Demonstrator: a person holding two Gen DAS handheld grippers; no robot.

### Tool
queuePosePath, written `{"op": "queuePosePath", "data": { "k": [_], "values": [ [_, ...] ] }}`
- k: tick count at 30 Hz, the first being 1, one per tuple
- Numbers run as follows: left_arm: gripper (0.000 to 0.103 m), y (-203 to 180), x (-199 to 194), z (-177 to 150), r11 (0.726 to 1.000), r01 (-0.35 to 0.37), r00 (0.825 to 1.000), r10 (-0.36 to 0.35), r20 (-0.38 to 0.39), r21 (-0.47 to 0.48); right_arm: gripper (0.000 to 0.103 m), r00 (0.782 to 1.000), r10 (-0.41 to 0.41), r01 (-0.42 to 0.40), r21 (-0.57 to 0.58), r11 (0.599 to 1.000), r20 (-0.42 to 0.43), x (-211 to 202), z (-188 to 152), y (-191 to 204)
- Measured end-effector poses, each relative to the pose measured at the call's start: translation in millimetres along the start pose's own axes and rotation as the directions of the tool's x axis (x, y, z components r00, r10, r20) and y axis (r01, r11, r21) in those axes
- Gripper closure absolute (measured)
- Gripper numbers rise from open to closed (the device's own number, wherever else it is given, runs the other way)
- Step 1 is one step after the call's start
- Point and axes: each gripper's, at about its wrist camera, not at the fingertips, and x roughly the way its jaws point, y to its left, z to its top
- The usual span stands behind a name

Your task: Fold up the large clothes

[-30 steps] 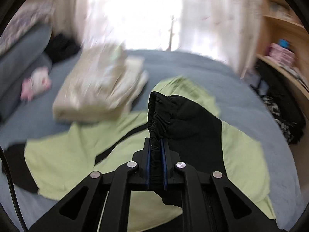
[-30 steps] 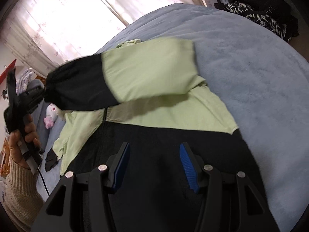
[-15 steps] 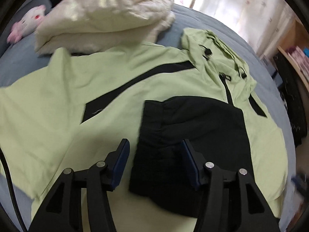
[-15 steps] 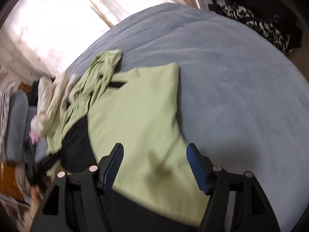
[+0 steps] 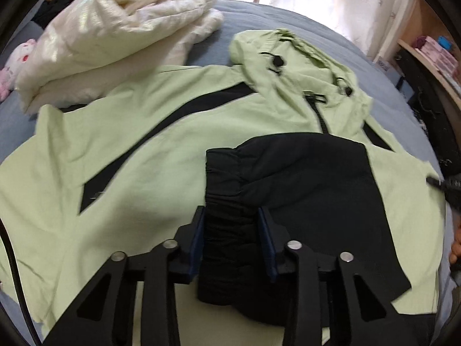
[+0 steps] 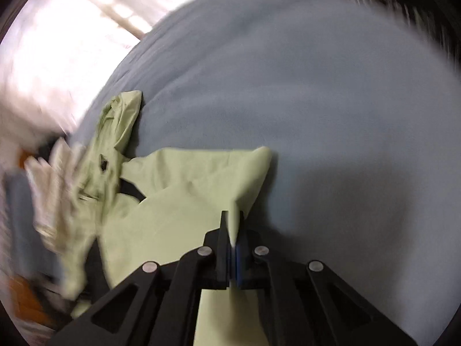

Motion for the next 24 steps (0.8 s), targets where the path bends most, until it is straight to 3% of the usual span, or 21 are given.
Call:
{"op": "queuePosePath", "data": {
  "k": [2, 4, 6, 8, 10, 12, 13, 18, 22, 24],
  "values": [
    [0.07, -8.8, 3.4, -2.9, 0.999, -0.037, 0.999, 0.037, 0.016, 0.023, 0.101, 0.997, -0.059, 0.062, -0.078, 0.995, 0.041, -3.8, 5.1, 4.7],
    [0.069, -18.0, 8.6, -6.0, 0.994, -0.096, 0.995, 0.095, 0.035, 0.05, 0.101, 0.994, -0.107, 0.104, -0.108, 0.989, -0.025, 9.6, 4.8, 1.4],
    [0.069, -20.9, 7.6, -7.6, 0.991, -0.118, 0.992, 0.115, 0.049, 0.063, 0.091, 0.987, -0.122, 0.114, -0.087, 0.99, -0.101, 17.1, 4.4, -8.8],
    [0.069, -17.0, 4.9, -4.8, 0.993, -0.101, 0.994, 0.099, 0.041, 0.06, 0.086, 0.993, -0.015, 0.019, 0.03, 0.999, -0.115, 3.2, 2.0, -31.1],
    [0.069, -9.1, 0.9, -1.2, 0.996, -0.071, 0.997, 0.07, 0.032, 0.045, 0.073, 0.991, 0.082, -0.07, 0.116, 0.991, -0.102, -12.0, -3.4, -47.9],
    [0.068, -1.4, -1.3, 1.1, 0.998, -0.057, 0.998, 0.056, 0.023, 0.026, 0.045, 0.986, 0.132, -0.116, 0.156, 0.981, -0.099, -26.7, -16.6, -60.8],
    [0.068, 3.1, -1.8, 1.1, 0.999, -0.045, 0.999, 0.045, 0.013, 0.013, 0.043, 0.982, 0.154, -0.136, 0.159, 0.978, -0.105, -34.8, -26.9, -66.2],
    [0.068, 4.9, 0.6, -0.6, 0.999, -0.047, 0.999, 0.047, 0.005, -0.003, 0.043, 0.937, 0.299, -0.276, 0.142, 0.951, -0.182, -49.8, -77.8, -65.2],
    [0.074, -4.3, -5.0, 1.0, 0.995, -0.095, 0.995, 0.095, 0.032, 0.025, 0.045, 0.96, 0.2, -0.202, 0.009, 0.979, -0.194, -46.5, -102.0, -43.1],
    [0.075, -1.5, -16.2, 3.0, 0.996, -0.088, 0.994, 0.087, 0.072, 0.009, 0.083, 0.973, 0.143, -0.158, -0.07, 0.985, -0.179, -50.6, -103.1, -28.0]
  ]
}}
